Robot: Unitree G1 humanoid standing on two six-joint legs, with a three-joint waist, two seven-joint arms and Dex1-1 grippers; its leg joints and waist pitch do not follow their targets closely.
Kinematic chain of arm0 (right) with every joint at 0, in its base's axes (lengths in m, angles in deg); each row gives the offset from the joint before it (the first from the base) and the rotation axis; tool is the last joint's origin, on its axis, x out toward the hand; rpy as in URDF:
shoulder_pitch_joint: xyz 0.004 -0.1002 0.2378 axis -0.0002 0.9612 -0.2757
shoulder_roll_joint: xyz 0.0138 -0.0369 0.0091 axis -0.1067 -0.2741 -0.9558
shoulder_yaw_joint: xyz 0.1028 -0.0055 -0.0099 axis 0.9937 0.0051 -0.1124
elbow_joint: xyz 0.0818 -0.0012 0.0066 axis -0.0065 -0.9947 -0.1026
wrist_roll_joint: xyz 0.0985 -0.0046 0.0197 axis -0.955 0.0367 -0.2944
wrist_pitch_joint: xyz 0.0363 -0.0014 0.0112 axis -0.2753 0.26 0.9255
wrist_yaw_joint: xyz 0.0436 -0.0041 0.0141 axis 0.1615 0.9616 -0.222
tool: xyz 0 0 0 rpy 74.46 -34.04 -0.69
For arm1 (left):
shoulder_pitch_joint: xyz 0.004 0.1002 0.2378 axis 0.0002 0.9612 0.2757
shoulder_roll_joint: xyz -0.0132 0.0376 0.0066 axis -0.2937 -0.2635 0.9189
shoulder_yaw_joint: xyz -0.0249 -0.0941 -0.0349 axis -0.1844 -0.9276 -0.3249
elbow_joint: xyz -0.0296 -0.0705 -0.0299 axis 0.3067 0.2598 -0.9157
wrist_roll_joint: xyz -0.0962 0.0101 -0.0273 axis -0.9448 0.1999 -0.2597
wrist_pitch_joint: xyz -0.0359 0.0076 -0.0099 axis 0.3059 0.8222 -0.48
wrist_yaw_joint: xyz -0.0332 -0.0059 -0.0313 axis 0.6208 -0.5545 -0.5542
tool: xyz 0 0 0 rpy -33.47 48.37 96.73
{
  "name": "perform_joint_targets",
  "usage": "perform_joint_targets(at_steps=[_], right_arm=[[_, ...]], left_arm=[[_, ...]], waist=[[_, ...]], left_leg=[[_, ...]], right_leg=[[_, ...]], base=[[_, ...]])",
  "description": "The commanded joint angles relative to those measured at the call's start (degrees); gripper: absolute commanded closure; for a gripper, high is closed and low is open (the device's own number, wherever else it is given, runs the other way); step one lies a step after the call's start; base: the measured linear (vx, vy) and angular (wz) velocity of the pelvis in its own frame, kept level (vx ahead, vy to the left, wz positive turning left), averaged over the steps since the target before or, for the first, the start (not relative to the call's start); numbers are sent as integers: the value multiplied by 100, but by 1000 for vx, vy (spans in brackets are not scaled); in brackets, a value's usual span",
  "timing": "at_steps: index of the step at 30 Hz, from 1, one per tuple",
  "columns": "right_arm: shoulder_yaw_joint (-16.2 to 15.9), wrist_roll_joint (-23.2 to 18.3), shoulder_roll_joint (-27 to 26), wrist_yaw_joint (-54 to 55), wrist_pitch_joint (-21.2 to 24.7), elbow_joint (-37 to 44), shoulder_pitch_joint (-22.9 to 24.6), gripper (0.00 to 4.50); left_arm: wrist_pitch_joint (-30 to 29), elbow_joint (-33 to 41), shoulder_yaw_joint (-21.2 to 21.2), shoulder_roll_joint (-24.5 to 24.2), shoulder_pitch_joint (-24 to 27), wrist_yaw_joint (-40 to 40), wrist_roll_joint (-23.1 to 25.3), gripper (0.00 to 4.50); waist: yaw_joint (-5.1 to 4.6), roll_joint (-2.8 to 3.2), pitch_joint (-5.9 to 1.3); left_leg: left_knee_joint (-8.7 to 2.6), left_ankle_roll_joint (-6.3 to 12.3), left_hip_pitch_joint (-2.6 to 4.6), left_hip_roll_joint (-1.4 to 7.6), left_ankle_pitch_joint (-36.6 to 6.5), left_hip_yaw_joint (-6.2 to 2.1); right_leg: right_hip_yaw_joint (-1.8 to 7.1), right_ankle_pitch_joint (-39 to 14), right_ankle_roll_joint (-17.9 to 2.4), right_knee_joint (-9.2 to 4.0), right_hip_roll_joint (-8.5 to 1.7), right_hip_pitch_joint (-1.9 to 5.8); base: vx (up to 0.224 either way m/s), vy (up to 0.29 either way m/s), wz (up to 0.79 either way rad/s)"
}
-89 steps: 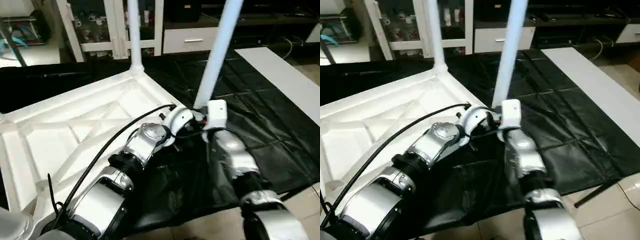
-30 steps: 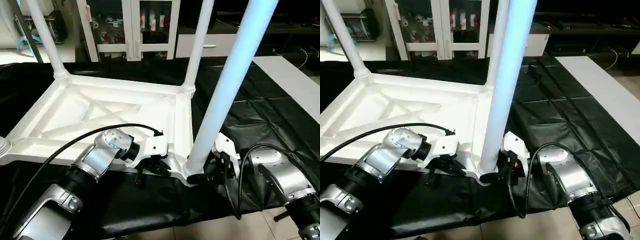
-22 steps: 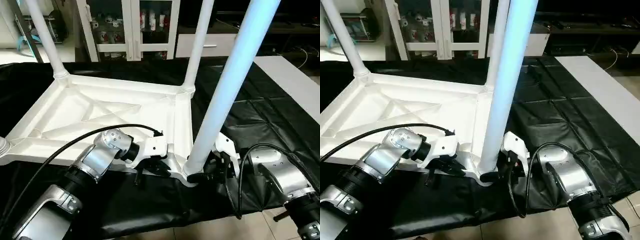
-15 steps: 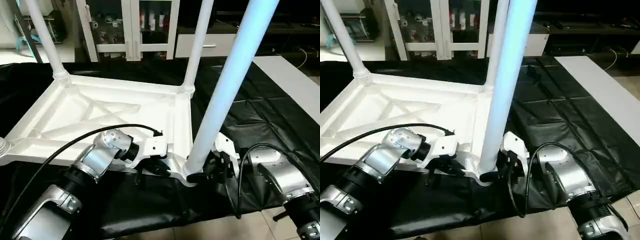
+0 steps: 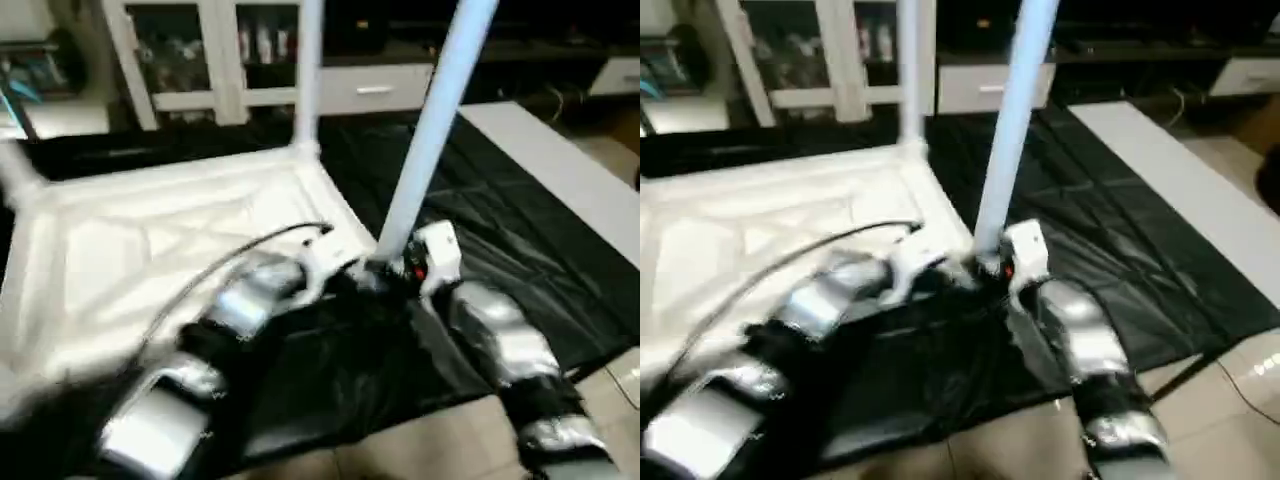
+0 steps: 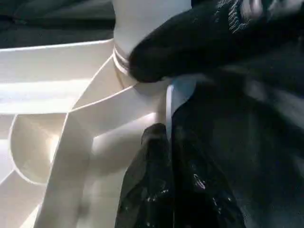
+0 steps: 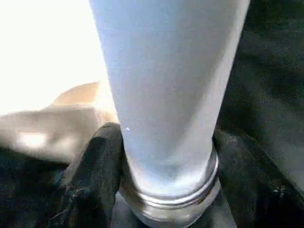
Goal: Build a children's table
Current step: Rotate leg to tighten
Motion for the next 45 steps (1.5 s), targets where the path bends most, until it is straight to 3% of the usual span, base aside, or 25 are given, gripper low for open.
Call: perform_joint_targets(at_steps=[1,3,4,6,8,9,10,13,14,16,18,20,21,24,26,30,31,32,34,36,38,40,45], right_arm=[[-92,465,-146,739,-237,-350,-5,196],[-115,524,-271,890,-334,-403,-49,196],[-109,504,-331,889,-348,-406,-77,196],[-120,482,-387,885,-457,-459,-142,196],[-129,493,-405,892,-634,-560,-214,196],[-129,493,-405,892,-634,-560,-214,196],[-41,380,-428,736,-764,-631,-259,196],[137,52,-436,369,-667,-516,-212,196],[144,7,-401,285,-659,-392,-145,196],[149,6,-318,261,-736,-132,3,127],[152,48,-236,332,-851,86,120,119],[117,216,-126,534,-969,348,257,106],[69,335,-41,586,-1059,503,345,93],[57,490,103,537,-1145,921,581,93],[164,452,202,521,-1020,1375,858,93],[231,445,360,504,-815,1902,1310,93],[229,436,363,510,-810,1922,1331,93],[213,468,390,532,-813,1969,1393,86],[234,444,407,523,-746,2191,1567,86],[242,374,423,459,-663,2412,1695,86],[198,291,466,323,-545,2639,1818,86],[146,225,510,182,-425,2819,1915,86],[-290,-315,841,-940,-20,3478,2226,86]], left_arm=[[167,-289,-312,240,-165,-1040,42,450],[336,-415,-344,346,-242,-1223,59,450],[426,-450,-340,386,-266,-1244,56,450],[521,-536,-293,416,-311,-1230,81,450],[585,-619,-243,409,-342,-1229,110,450],[585,-619,-243,409,-342,-1229,110,450],[712,-711,-198,361,-344,-1210,164,450],[934,-794,-107,290,-342,-1024,209,450],[1052,-811,-77,269,-343,-942,216,450],[1203,-853,-49,247,-355,-837,219,450],[1387,-883,-34,245,-363,-721,213,450],[1589,-900,-4,248,-375,-555,201,450],[1661,-930,2,259,-395,-549,210,450],[1958,-1038,46,277,-456,-541,258,450],[2239,-1120,79,311,-508,-480,271,450],[2919,-1359,86,377,-584,-928,377,450],[2934,-1377,80,380,-590,-926,378,450],[2920,-1403,14,397,-599,-875,314,404],[2833,-1392,-160,401,-617,-771,165,392],[2773,-1336,-216,343,-607,-717,125,377],[2742,-1276,-304,288,-587,-665,54,355],[2699,-1209,-405,245,-565,-614,-42,337],[1974,114,-411,-261,129,953,-665,307]], waist=[[40,-19,-365],[50,-18,-374],[58,-27,-395],[99,-34,-408],[138,-13,-401],[140,-11,-391],[152,-8,-368],[155,-3,-355],[152,-7,-355],[176,0,-363],[185,-7,-360],[175,-11,-354],[175,-3,-348],[194,-9,-326],[208,37,-324],[267,10,-334],[287,7,-333],[293,87,-331],[298,53,-336],[324,72,-370],[306,68,-369],[319,62,-360],[326,50,-322]], left_leg=[[-476,58,46,279,-1382,-174],[-451,223,57,276,-1112,-152],[-413,494,32,267,-705,-142],[-378,772,34,267,-356,-121],[-369,942,39,277,-218,-115],[-373,961,40,281,-261,-112],[-393,897,56,292,-535,-107],[-425,734,65,307,-828,-125],[-431,687,66,314,-857,-126],[-424,681,65,312,-700,-127],[-418,739,59,301,-645,-121],[-428,723,40,305,-712,-129],[-432,678,65,304,-807,-121],[-454,554,71,304,-1065,-125],[-466,530,81,310,-1111,-132],[-444,662,57,292,-956,-127],[-443,671,56,294,-985,-125],[-449,650,59,296,-994,-134],[-441,650,51,283,-1023,-130],[-417,748,71,315,-727,-122],[-397,899,31,304,-508,-124],[-385,1008,19,302,-493,-120],[-411,976,21,331,-702,-112]], right_leg=[[155,-1149,-1266,-364,-229,213],[156,-789,-1345,-340,-213,205],[155,-285,-1483,-269,-218,257],[153,91,-1589,-227,-227,265],[148,139,-1643,-220,-239,264],[145,37,-1642,-237,-239,258],[143,-415,-1594,-286,-239,244],[144,-807,-1489,-320,-230,245],[147,-797,-1472,-315,-226,240],[150,-533,-1470,-284,-222,249],[148,-418,-1487,-279,-224,253],[146,-569,-1420,-293,-236,263],[148,-737,-1397,-320,-234,236],[158,-1099,-1245,-368,-220,222],[163,-1138,-1187,-377,-222,217],[164,-874,-1175,-362,-213,233],[165,-999,-1168,-367,-232,230],[166,-1049,-1178,-364,-239,226],[157,-1183,-1168,-385,-233,228],[160,-663,-1294,-311,-217,203],[143,-304,-1349,-262,-202,215],[146,-316,-1361,-266,-223,235],[148,-729,-1394,-294,-228,219]], base=[[0,0,0],[59,-2,4],[63,-6,4],[29,-4,1],[0,0,0],[0,0,0],[0,0,0],[0,0,0],[0,0,0],[0,0,0],[0,0,0],[0,0,0],[0,0,0],[0,0,0],[0,0,0],[0,0,0],[0,0,0],[0,0,0],[0,0,0],[0,0,0],[0,0,0],[0,0,0],[0,0,0]])
